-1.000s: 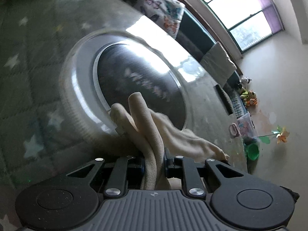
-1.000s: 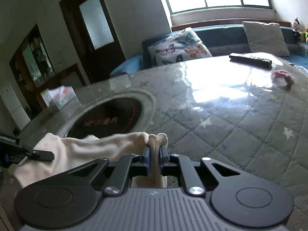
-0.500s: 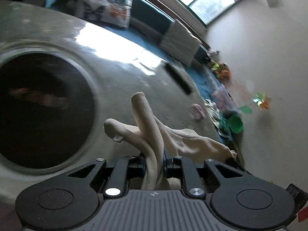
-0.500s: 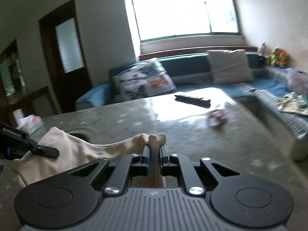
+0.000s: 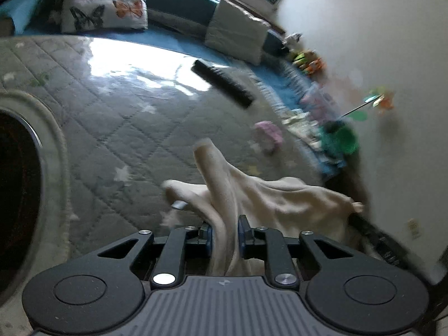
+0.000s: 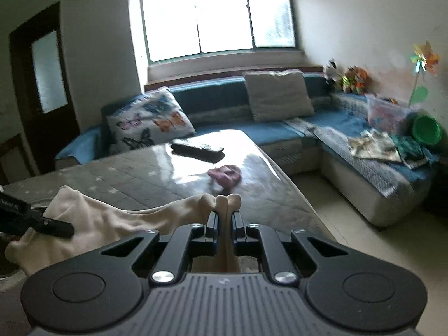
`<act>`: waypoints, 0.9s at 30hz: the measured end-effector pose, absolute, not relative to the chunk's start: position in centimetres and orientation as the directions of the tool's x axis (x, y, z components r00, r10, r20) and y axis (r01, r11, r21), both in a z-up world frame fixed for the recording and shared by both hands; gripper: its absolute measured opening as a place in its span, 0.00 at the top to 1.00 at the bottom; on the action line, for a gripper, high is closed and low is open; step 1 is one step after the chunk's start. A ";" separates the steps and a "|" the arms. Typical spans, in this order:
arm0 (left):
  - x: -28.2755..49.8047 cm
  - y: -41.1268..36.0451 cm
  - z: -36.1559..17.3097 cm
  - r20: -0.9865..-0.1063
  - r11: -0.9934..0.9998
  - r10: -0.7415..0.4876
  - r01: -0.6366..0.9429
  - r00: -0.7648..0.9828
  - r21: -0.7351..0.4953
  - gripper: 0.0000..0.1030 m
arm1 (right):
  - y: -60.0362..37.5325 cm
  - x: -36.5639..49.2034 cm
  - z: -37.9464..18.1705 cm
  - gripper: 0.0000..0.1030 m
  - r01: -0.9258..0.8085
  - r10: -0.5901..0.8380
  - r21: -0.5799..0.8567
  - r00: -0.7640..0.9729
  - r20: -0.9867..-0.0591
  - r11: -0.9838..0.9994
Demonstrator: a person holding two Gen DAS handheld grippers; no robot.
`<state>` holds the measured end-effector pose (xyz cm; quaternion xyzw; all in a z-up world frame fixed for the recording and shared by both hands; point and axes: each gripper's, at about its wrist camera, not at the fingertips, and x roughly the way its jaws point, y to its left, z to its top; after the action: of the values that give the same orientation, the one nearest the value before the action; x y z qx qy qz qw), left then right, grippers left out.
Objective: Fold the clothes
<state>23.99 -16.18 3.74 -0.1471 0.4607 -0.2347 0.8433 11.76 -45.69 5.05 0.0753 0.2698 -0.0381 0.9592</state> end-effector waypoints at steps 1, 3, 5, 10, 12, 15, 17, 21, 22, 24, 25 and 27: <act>24.1 -16.1 3.4 -0.721 0.859 -0.511 0.251 0.469 -0.445 0.75 | -46.0 12.0 4.5 0.90 0.130 -0.046 0.121 0.842 -0.538 0.984; 24.2 -15.4 3.3 -0.729 0.875 -0.483 0.233 0.485 -0.424 0.67 | -46.6 12.6 3.3 0.89 0.163 -0.072 0.113 0.821 -0.566 0.980; 24.4 -14.6 3.5 -0.726 0.885 -0.463 0.218 0.508 -0.412 0.64 | -47.0 12.7 2.7 0.89 0.187 -0.096 0.101 0.813 -0.574 0.977; 24.6 -15.0 4.3 -0.697 0.880 -0.473 0.248 0.539 -0.405 0.66 | -46.3 13.1 3.2 0.85 0.146 -0.058 0.112 0.824 -0.563 0.983; 24.8 -15.8 4.3 -0.689 0.867 -0.498 0.278 0.527 -0.414 0.66 | -45.7 13.9 3.2 0.83 0.100 -0.005 0.137 0.825 -0.565 0.986; 25.1 -17.2 4.2 -0.685 0.851 -0.525 0.323 0.506 -0.413 0.66 | -44.5 15.4 3.1 0.81 0.042 0.061 0.163 0.815 -0.576 0.986; 25.6 -18.1 3.9 -0.687 0.845 -0.534 0.345 0.494 -0.409 0.66 | -43.8 16.5 2.8 0.79 0.020 0.086 0.171 0.804 -0.589 0.985; 26.7 -19.6 3.5 -0.687 0.837 -0.544 0.377 0.483 -0.397 0.66 | -43.0 18.4 1.7 0.78 0.014 0.097 0.174 0.785 -0.612 0.985; 27.0 -19.9 3.3 -0.688 0.836 -0.543 0.382 0.481 -0.393 0.66 | -42.9 18.8 1.5 0.78 0.015 0.096 0.173 0.781 -0.618 0.985; 27.5 -20.5 3.1 -0.690 0.836 -0.542 0.393 0.479 -0.384 0.66 | -42.8 19.3 1.0 0.74 0.019 0.090 0.165 0.776 -0.624 0.986; 27.8 -20.7 2.8 -0.694 0.836 -0.541 0.394 0.476 -0.382 0.66 | -42.7 19.6 0.8 0.73 0.021 0.086 0.160 0.774 -0.627 0.987; 28.4 -21.2 2.2 -0.702 0.838 -0.536 0.394 0.469 -0.377 0.66 | -42.5 20.0 0.4 0.70 0.024 0.078 0.150 0.771 -0.631 0.988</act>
<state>28.38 -21.19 2.25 -0.0815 0.4371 -0.2724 0.8533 19.95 -42.54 0.38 0.0749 0.3377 0.0144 0.9382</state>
